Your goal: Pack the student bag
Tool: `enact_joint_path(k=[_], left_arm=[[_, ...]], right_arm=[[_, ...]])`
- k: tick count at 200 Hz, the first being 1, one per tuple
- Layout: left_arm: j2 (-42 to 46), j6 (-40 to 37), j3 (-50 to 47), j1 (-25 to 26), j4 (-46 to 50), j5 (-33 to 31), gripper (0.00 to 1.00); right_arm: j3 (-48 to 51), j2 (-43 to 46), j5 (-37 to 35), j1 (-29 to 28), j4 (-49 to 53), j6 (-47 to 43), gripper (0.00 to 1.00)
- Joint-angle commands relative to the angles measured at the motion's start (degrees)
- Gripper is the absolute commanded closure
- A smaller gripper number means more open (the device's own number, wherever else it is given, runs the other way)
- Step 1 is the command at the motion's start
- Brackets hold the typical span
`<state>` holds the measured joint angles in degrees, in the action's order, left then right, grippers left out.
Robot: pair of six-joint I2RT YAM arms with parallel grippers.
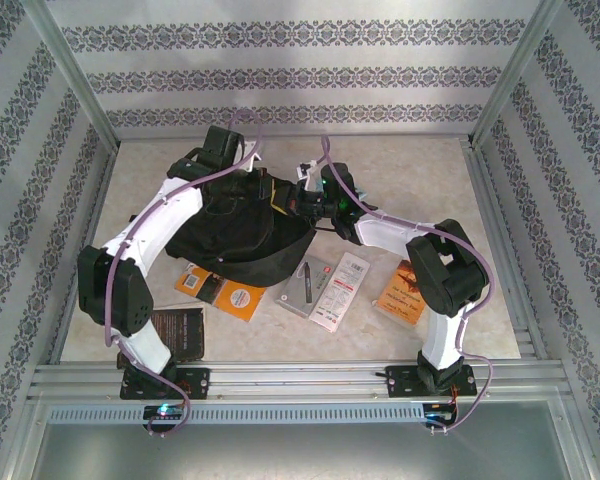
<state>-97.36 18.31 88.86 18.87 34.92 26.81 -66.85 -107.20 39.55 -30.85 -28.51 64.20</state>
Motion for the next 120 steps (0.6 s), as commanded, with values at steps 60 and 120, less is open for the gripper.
enact_joint_path(k=[60,120], left_arm=[[4.8,1.3,-4.6,-4.6,-1.3,-1.4,1.00],[5.0,2.2,-8.4,-5.7,-4.1,0.2,1.00]], right_arm=[[3.8,3.4,-0.4,2.1,-2.7,-1.8,1.00],[4.6,0.3,0.8,1.7,1.7,-4.7,1.00]])
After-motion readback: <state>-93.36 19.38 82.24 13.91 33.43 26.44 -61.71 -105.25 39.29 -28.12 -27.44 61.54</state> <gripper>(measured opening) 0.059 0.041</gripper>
